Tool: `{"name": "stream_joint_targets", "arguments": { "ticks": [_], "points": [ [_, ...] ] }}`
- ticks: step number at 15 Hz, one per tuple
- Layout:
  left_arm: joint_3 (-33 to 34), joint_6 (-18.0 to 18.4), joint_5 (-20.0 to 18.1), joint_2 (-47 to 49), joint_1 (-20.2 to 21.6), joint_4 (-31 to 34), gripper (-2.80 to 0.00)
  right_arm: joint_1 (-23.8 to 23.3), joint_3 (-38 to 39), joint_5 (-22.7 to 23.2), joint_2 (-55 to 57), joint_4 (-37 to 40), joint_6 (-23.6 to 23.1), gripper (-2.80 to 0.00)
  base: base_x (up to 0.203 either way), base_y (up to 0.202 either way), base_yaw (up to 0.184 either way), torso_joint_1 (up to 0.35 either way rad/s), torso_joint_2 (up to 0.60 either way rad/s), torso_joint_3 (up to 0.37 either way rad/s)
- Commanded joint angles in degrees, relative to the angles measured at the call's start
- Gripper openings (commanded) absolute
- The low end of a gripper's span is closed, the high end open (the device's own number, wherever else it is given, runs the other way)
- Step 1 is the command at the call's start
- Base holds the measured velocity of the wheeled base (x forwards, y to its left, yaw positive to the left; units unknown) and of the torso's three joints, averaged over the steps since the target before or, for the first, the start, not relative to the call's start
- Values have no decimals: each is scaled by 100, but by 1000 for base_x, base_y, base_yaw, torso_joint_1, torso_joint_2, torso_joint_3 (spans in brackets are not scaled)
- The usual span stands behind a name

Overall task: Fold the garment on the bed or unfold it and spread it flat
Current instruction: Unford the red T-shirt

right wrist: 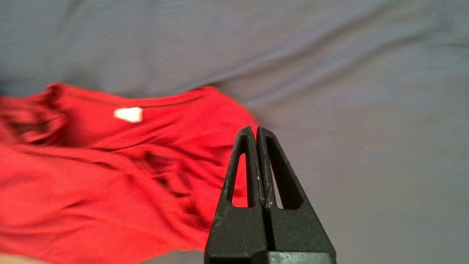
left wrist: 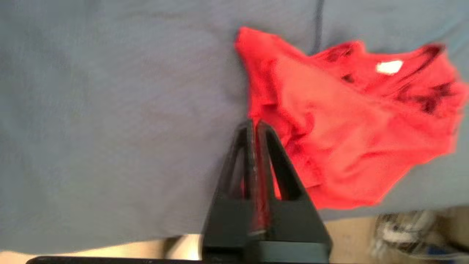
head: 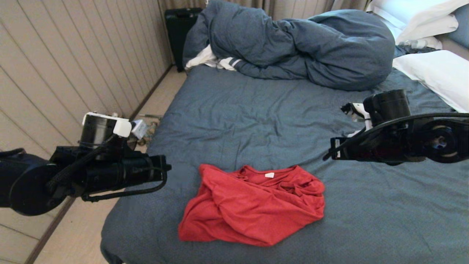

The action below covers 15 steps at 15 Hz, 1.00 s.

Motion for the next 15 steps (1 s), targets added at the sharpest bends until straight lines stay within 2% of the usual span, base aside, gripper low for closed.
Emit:
{"name": "stream_joint_targets", "arguments": {
  "ticks": [1, 4, 7, 11, 13, 15],
  "points": [
    [-437, -97, -107, 223, -32, 228, -280, 232, -261, -9, 297, 89, 66, -280, 0, 0, 0, 0, 0, 0],
    [-1060, -136, -186, 764, -154, 344, -280, 444, -792, -12, 562, 519, 346, -280, 0, 0, 0, 0, 0, 0],
    [-1909, -130, -186, 1511, -434, 318, -280, 591, -907, -14, 770, 556, 402, -280, 0, 0, 0, 0, 0, 0],
    [-2927, -87, -150, 2438, -1109, 295, -280, 534, -798, -12, 746, 555, 417, -280, 0, 0, 0, 0, 0, 0],
    [-3022, -57, -126, 2701, -1304, 293, -280, 532, -741, -12, 722, 547, 411, -280, 0, 0, 0, 0, 0, 0],
    [-2879, -39, -110, 2691, -1323, 276, -280, 582, -706, -6, 719, 547, 411, -280, 0, 0, 0, 0, 0, 0]
  ]
}}
